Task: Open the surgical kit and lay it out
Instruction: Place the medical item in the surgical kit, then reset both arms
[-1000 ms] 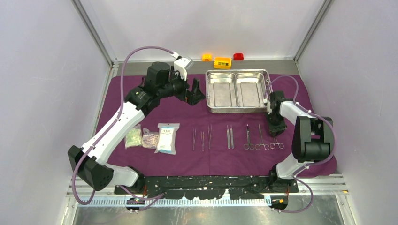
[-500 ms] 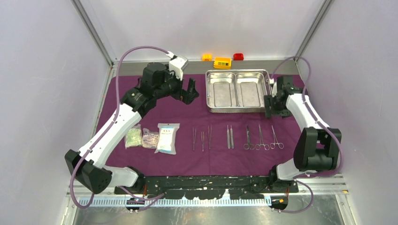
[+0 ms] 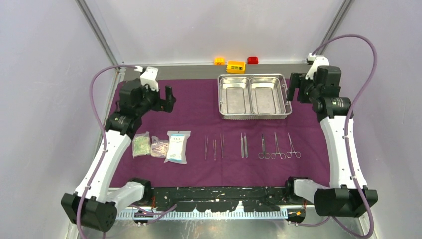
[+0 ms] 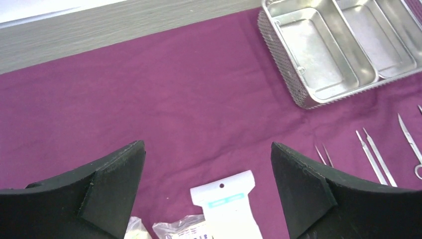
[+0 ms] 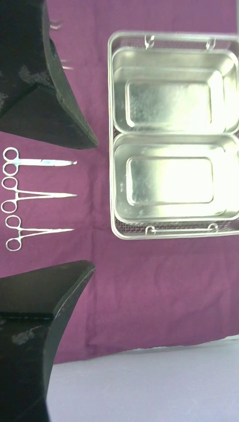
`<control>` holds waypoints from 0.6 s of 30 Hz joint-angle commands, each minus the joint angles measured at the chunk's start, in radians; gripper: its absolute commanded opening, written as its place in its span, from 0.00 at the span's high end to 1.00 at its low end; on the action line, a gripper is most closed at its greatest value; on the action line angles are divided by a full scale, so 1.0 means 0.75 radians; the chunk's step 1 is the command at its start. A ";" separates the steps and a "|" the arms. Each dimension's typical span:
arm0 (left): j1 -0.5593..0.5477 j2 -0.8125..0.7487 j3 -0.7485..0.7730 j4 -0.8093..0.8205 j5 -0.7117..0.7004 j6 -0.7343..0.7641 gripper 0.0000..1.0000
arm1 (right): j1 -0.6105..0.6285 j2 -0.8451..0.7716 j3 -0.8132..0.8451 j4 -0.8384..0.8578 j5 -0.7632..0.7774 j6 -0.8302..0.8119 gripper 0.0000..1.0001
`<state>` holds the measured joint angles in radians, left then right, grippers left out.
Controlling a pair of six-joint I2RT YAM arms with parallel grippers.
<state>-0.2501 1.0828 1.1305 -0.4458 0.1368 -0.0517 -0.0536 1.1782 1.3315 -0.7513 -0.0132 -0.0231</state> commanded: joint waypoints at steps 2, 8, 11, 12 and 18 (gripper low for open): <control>0.118 -0.185 -0.170 0.195 -0.033 -0.033 0.00 | 0.006 -0.143 -0.042 0.167 -0.162 0.029 0.13; 0.147 -0.323 -0.229 0.119 -0.085 0.007 0.00 | 0.006 -0.278 -0.152 0.267 -0.271 0.075 0.12; 0.159 -0.373 -0.253 0.065 -0.021 -0.032 0.00 | 0.006 -0.297 -0.177 0.260 -0.254 0.078 0.12; 0.168 -0.387 -0.267 0.065 0.016 -0.044 0.00 | 0.006 -0.305 -0.182 0.252 -0.253 0.081 0.12; 0.194 -0.396 -0.215 0.013 0.087 -0.063 0.00 | -0.007 -0.347 -0.200 0.220 -0.272 0.091 0.12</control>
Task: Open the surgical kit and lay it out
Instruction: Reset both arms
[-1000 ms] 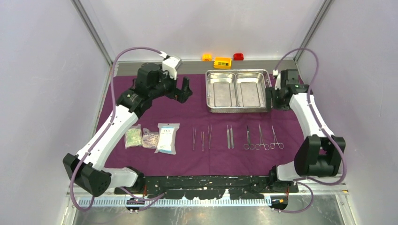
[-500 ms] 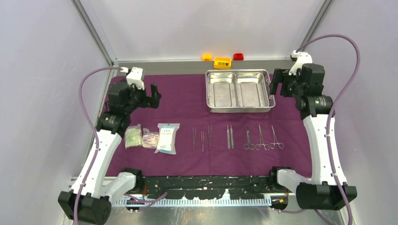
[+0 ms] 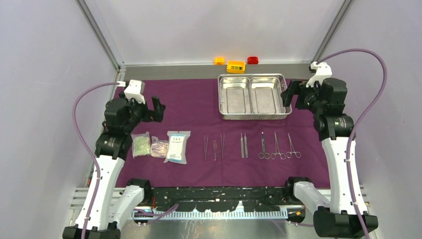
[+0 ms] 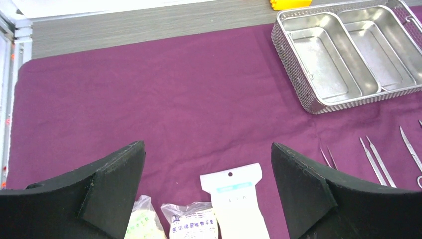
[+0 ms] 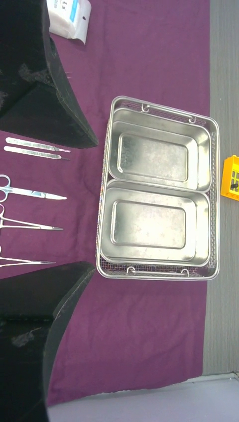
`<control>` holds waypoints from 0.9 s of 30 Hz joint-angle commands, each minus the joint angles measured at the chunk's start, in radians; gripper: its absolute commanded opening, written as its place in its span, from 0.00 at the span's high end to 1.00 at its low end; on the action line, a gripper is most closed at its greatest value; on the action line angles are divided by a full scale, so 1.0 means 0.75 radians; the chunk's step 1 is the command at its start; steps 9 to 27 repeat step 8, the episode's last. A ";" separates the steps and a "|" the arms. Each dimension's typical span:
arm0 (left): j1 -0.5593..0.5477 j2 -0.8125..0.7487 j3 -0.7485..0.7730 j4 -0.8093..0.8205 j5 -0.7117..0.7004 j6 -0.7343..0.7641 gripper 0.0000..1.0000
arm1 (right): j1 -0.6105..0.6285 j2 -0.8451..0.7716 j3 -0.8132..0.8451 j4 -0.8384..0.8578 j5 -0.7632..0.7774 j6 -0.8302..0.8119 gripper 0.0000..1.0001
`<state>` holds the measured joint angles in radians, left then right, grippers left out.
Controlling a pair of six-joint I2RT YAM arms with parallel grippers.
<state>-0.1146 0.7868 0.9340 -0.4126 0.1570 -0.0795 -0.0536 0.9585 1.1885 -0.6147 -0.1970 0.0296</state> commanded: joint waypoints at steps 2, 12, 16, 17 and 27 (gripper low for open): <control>0.014 0.002 0.069 -0.055 0.053 -0.033 0.00 | -0.021 -0.066 -0.020 0.036 -0.034 0.021 0.12; 0.014 0.021 0.051 -0.058 0.044 -0.047 0.00 | -0.050 -0.078 -0.032 0.029 -0.064 0.026 0.12; 0.014 0.021 0.051 -0.058 0.044 -0.047 0.00 | -0.050 -0.078 -0.032 0.029 -0.064 0.026 0.12; 0.014 0.021 0.051 -0.058 0.044 -0.047 0.00 | -0.050 -0.078 -0.032 0.029 -0.064 0.026 0.12; 0.014 0.021 0.051 -0.058 0.044 -0.047 0.00 | -0.050 -0.078 -0.032 0.029 -0.064 0.026 0.12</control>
